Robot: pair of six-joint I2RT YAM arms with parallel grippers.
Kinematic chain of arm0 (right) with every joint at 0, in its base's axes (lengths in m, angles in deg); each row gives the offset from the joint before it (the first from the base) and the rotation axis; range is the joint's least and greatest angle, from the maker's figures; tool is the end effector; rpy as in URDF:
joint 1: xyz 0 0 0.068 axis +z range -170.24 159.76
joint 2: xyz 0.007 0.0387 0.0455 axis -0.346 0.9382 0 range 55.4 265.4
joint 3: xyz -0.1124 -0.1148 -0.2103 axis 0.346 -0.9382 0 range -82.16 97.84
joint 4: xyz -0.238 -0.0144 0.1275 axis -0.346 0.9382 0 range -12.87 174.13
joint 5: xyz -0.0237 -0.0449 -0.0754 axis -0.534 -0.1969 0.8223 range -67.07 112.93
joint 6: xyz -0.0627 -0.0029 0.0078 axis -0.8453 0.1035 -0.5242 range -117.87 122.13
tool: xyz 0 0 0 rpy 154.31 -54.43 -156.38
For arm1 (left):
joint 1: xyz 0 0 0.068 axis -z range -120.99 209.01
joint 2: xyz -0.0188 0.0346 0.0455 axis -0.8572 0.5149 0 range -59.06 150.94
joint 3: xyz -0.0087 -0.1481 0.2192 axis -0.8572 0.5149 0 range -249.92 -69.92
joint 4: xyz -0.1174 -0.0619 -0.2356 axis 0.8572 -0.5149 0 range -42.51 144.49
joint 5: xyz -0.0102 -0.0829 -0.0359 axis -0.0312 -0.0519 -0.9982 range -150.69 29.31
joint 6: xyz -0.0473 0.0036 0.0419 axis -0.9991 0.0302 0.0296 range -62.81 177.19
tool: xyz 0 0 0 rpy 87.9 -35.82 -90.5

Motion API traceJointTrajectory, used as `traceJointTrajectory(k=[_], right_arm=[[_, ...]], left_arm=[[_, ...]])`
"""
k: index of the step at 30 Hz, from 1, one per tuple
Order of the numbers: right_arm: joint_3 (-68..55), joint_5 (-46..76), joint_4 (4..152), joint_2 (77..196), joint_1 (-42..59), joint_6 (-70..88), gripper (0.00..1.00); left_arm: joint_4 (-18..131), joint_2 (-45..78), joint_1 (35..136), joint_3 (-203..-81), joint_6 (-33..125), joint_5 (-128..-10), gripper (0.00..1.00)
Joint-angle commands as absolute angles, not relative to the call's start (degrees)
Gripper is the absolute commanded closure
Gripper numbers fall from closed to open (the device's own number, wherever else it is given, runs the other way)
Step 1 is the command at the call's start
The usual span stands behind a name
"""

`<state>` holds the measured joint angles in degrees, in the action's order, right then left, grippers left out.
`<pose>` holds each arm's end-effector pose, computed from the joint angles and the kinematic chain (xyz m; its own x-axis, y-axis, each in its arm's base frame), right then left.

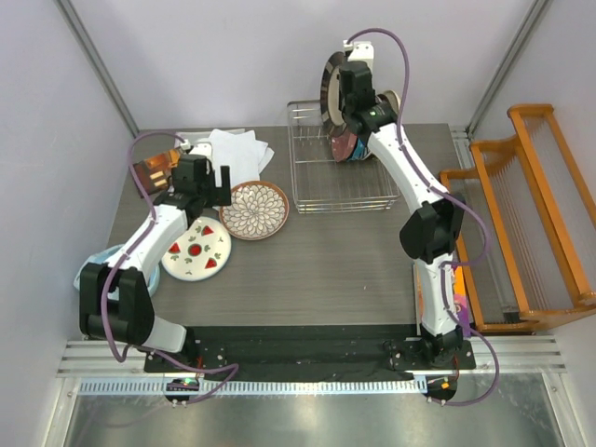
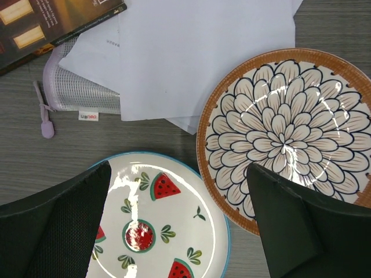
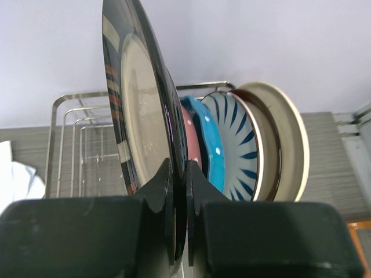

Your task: Load the plates into the dish rack

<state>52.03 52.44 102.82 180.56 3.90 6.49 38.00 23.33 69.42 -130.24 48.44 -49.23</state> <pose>0.4848 0.1911 0.3882 -0.2552 -0.0419 -0.9660 0.0943 0.9932 -0.0681 0.3357 -0.0519 0.2509 -0.6097 -0.0396 -0.7917 -0.0693 0.9976 0.0035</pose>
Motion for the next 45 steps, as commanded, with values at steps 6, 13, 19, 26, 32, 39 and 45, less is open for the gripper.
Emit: traceJointTrajectory(k=[6,13,19,26,32,39,45], right_arm=[[59.8,67.7,85.6,182.5,6.8,-5.2,0.99],[59.4,69.6,87.8,184.4,7.5,-7.4,0.99],[59.0,67.6,91.3,185.4,7.6,-5.3,0.99],[59.8,66.5,91.8,186.3,7.9,-3.9,0.99],[59.7,65.4,93.3,186.8,8.8,-2.4,0.99],[62.3,68.7,93.7,188.8,10.7,-2.5,0.99],[63.4,70.9,91.2,188.9,11.4,-4.9,0.99]], left_arm=[[41.1,25.4,69.3,-133.0,48.8,-45.4,0.01],[42.1,26.1,69.3,-132.9,50.5,-45.3,0.0],[42.3,27.4,69.3,-132.8,50.3,-44.8,0.01],[42.2,27.9,69.3,-132.0,49.7,-44.5,0.0],[42.4,28.0,69.4,-131.7,49.4,-44.8,0.01],[43.0,28.3,69.3,-131.2,48.7,-44.9,0.01],[43.9,28.2,69.4,-130.1,48.5,-45.2,0.01]])
